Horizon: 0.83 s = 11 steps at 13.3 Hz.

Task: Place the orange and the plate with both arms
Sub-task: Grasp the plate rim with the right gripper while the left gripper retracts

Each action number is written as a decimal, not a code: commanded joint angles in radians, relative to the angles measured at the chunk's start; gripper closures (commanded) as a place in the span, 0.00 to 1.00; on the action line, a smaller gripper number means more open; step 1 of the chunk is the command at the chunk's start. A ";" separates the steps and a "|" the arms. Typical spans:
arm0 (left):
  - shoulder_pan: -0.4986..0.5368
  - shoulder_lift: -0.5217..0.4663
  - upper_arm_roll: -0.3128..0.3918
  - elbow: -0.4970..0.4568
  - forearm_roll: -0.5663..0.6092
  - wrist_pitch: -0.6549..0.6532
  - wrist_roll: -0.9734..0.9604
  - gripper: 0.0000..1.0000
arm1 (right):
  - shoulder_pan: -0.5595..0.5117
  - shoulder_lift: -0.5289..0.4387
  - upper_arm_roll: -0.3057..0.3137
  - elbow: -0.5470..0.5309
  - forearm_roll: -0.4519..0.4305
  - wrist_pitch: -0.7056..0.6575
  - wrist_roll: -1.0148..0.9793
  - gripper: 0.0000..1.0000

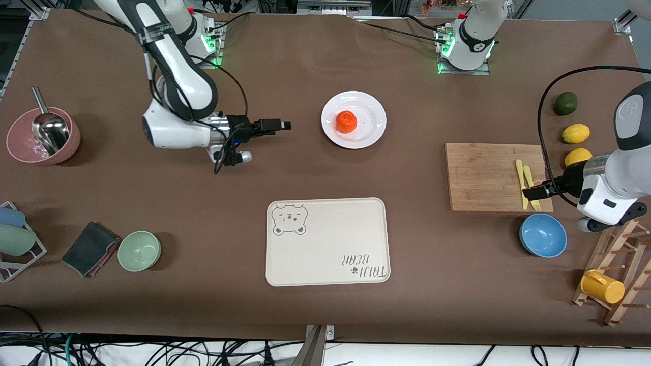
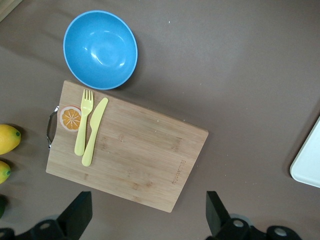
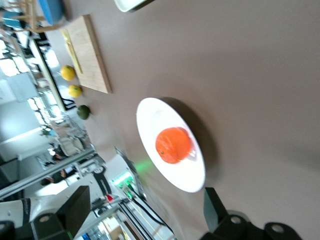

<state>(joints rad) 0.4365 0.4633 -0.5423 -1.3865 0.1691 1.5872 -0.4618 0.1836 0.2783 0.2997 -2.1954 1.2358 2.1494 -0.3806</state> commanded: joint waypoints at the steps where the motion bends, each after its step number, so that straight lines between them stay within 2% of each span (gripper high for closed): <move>1: 0.013 -0.022 -0.012 -0.002 0.017 -0.013 0.012 0.00 | -0.009 0.014 0.123 -0.052 0.103 0.181 -0.102 0.00; 2: 0.013 -0.049 -0.008 -0.012 0.017 -0.012 0.020 0.00 | -0.009 0.047 0.159 -0.049 0.160 0.222 -0.136 0.00; 4: 0.007 -0.104 0.005 -0.031 0.010 -0.010 0.023 0.00 | 0.002 0.099 0.170 -0.049 0.263 0.239 -0.261 0.00; 5: -0.024 -0.139 0.049 -0.055 -0.009 -0.009 0.025 0.00 | 0.003 0.137 0.171 -0.049 0.293 0.239 -0.346 0.01; 7: -0.152 -0.208 0.189 -0.100 -0.055 -0.001 0.026 0.00 | 0.010 0.224 0.173 -0.043 0.320 0.237 -0.507 0.05; 9: -0.202 -0.264 0.251 -0.137 -0.089 0.007 0.066 0.00 | 0.032 0.242 0.176 -0.041 0.365 0.242 -0.547 0.07; 11: -0.295 -0.343 0.358 -0.193 -0.102 0.023 0.130 0.00 | 0.072 0.251 0.174 -0.031 0.389 0.289 -0.563 0.13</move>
<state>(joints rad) 0.2051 0.2242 -0.2765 -1.4823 0.0961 1.5799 -0.4080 0.2176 0.5315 0.4665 -2.2467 1.5888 2.3906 -0.9249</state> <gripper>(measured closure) 0.000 0.115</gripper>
